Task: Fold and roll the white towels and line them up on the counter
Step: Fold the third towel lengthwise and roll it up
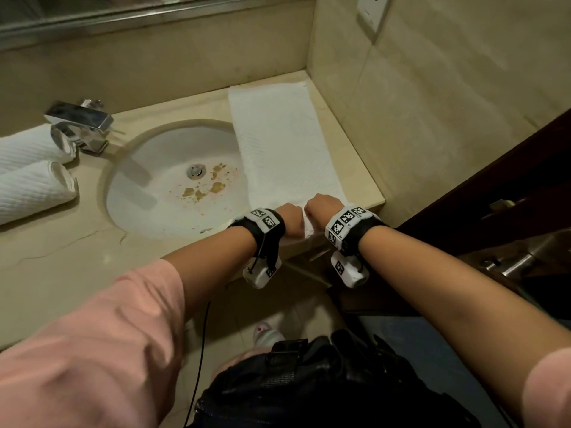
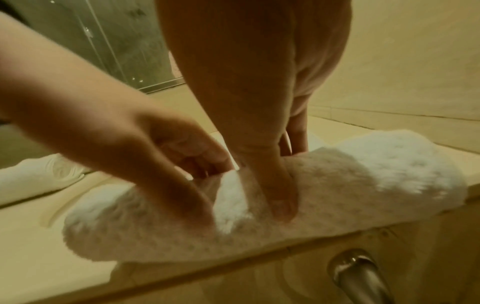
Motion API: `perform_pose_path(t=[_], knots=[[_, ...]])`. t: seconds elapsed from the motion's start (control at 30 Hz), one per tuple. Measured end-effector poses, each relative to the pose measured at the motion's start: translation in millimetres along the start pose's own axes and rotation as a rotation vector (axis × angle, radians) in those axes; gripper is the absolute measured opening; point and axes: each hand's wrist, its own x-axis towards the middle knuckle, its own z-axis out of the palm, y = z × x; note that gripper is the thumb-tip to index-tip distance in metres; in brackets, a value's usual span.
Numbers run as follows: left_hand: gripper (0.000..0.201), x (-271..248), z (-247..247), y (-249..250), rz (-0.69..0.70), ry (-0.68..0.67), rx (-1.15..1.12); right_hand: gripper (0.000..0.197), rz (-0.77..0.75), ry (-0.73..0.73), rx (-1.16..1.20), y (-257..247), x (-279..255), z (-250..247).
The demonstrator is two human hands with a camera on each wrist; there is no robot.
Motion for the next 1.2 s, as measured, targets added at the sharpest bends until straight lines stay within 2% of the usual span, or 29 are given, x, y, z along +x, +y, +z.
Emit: perform_pose_path(t=[0.07,0.13,0.23,0.4,0.47,0.57,0.63,0.67,0.77,0.83,1.0,1.07,1.2], knots=[[0.04,-2.1,2.7,-1.1,0.017,0.024,-0.029,0.009,0.011,-0.039,0.008,-0.2,4.7,-9.5],[0.057,-2.8,6.4,-3.7,0.014,0.055,-0.038,0.013,-0.013,-0.09,-0.005,1.7,13.5,-15.8],[0.071,-3.1,7.7,-5.9,0.018,0.057,-0.004,0.013,-0.068,-0.152,-0.05,-2.2,14.5,-27.7],[0.056,-0.3,7.3,-9.4,0.009,0.056,0.095,0.02,-0.077,-0.25,-0.088,-4.1,8.5,-46.2],[0.049,1.4,8.3,-11.2,0.005,0.054,0.109,0.018,-0.082,-0.249,-0.079,-1.2,22.4,-45.4],[0.042,7.8,0.7,-15.5,0.001,-0.023,0.101,0.018,-0.091,-0.285,-0.071,12.9,56.6,-28.6],[0.041,12.6,-8.1,-19.2,-0.007,-0.088,0.073,0.01,-0.092,-0.291,0.018,23.8,58.8,-27.0],[0.041,14.9,-12.0,-20.7,-0.013,-0.114,0.061,0.02,-0.08,-0.301,0.068,25.3,50.5,-32.0],[0.041,21.9,-18.1,-23.9,-0.021,-0.164,0.057,0.046,-0.041,-0.228,0.178,26.5,25.0,-33.0],[0.038,25.6,-20.1,-25.3,-0.027,-0.184,0.064,0.054,-0.024,-0.128,0.172,25.7,19.3,-20.4],[0.035,30.4,-24.3,-29.4,-0.042,-0.204,0.054,0.029,-0.126,0.147,0.186,22.2,3.5,7.6],[0.036,31.9,-25.8,-31.1,-0.05,-0.21,0.043,0.028,-0.171,0.21,0.11,23.7,-1.5,16.1],[0.059,31.5,-30.4,-35.1,-0.131,-0.271,-0.114,0.064,-0.243,0.271,-0.073,27.1,-14.4,24.4]])
